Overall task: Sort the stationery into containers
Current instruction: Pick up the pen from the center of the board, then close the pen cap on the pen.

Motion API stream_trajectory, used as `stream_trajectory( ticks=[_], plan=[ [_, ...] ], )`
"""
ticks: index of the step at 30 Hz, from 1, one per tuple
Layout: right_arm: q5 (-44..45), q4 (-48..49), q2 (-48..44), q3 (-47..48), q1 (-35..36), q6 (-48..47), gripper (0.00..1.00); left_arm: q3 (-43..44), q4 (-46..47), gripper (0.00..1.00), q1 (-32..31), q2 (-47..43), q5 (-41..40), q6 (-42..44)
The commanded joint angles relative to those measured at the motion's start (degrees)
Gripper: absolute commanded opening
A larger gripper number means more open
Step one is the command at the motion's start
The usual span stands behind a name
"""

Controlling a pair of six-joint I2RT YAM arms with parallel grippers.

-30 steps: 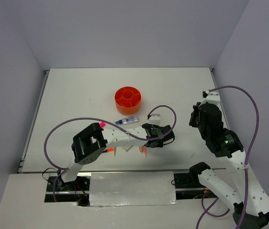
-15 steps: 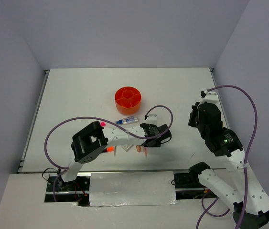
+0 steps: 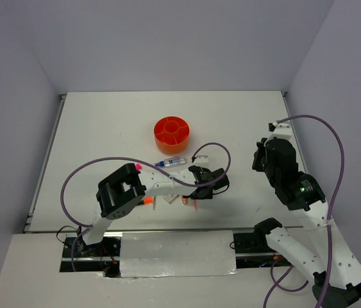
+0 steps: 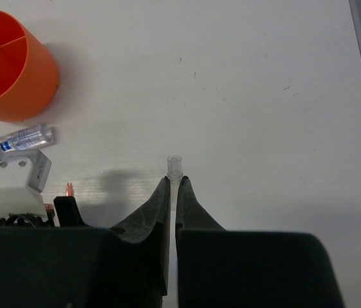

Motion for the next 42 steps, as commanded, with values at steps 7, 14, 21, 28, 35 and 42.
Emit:
stream_trajectory(
  ticks=[7, 14, 21, 28, 35, 42],
  plan=[
    [-0.07, 1.63, -0.89, -0.42, -0.11, -0.77, 0.0, 1.11, -1.61, 0.5, 0.17, 3.19, 3.88, -0.22],
    [-0.51, 1.89, -1.33, -0.51, -0.03, -0.85, 0.0, -0.82, 0.76, 0.2, 0.08, 4.25, 6.43, 0.92],
    [-2.7, 2.94, -2.21, -0.69, -0.11, -0.85, 0.0, -2.14, 3.75, 0.0, -0.36, 0.84, 6.96, 4.17],
    [-3.41, 4.08, -4.05, 0.45, -0.03, -0.24, 0.0, -8.54, 10.15, 0.0, -1.5, -14.27, 1.96, 9.95],
    [-17.68, 14.16, -10.2, -1.03, -0.11, 0.99, 0.0, -23.91, 29.56, 0.0, -1.86, -34.56, 4.84, 21.46],
    [-42.32, 39.48, -9.59, -13.23, -0.11, 8.7, 0.0, -39.92, 49.61, 0.0, -1.86, -47.77, 14.5, 29.92]
  ],
)
